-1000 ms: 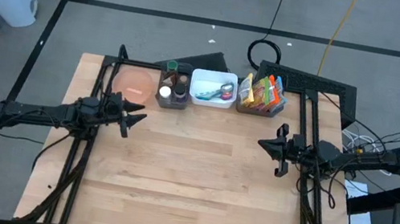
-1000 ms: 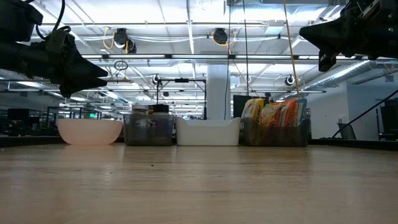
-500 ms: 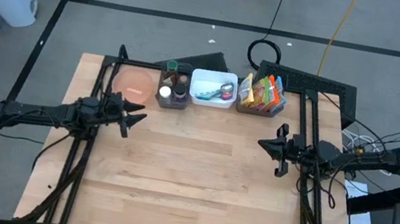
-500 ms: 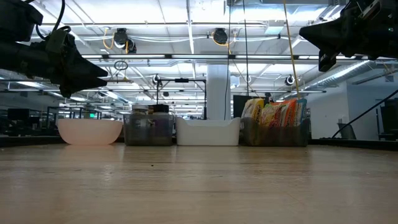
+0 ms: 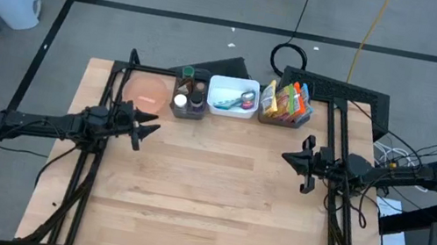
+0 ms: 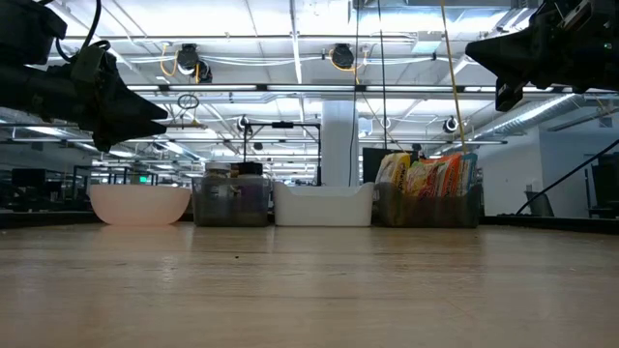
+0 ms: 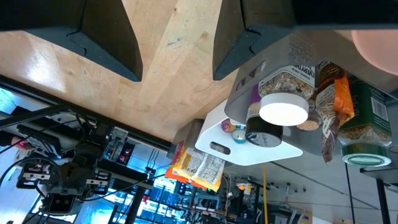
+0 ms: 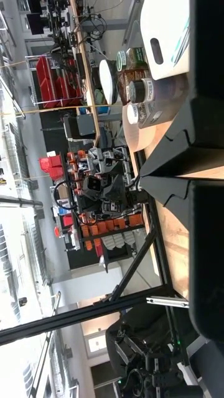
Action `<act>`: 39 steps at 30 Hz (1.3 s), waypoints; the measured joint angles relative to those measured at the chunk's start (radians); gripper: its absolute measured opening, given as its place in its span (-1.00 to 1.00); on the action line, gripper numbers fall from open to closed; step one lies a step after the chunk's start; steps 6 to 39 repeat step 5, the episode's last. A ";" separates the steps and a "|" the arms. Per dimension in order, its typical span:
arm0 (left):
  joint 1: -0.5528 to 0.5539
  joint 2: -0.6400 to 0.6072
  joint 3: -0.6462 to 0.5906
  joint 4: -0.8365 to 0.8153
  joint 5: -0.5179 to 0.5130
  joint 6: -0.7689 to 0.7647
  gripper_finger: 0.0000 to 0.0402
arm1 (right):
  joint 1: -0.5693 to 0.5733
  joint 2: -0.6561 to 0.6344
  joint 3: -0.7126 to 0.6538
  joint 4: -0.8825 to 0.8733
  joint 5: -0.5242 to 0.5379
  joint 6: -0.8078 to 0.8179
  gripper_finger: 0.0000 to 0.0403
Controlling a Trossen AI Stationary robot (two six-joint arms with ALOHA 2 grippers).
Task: Pick & Place Food Item
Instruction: Return to Home Position
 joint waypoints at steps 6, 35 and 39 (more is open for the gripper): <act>0.000 0.000 0.000 0.000 0.000 0.000 0.01 | 0.000 0.000 0.000 0.000 0.000 0.000 -1.00; 0.000 0.000 0.000 0.000 0.000 0.000 0.01 | 0.000 0.000 0.000 0.000 0.000 0.000 -1.00; 0.000 0.000 0.000 0.000 0.000 0.000 0.01 | 0.000 0.000 0.000 0.000 0.000 0.000 -1.00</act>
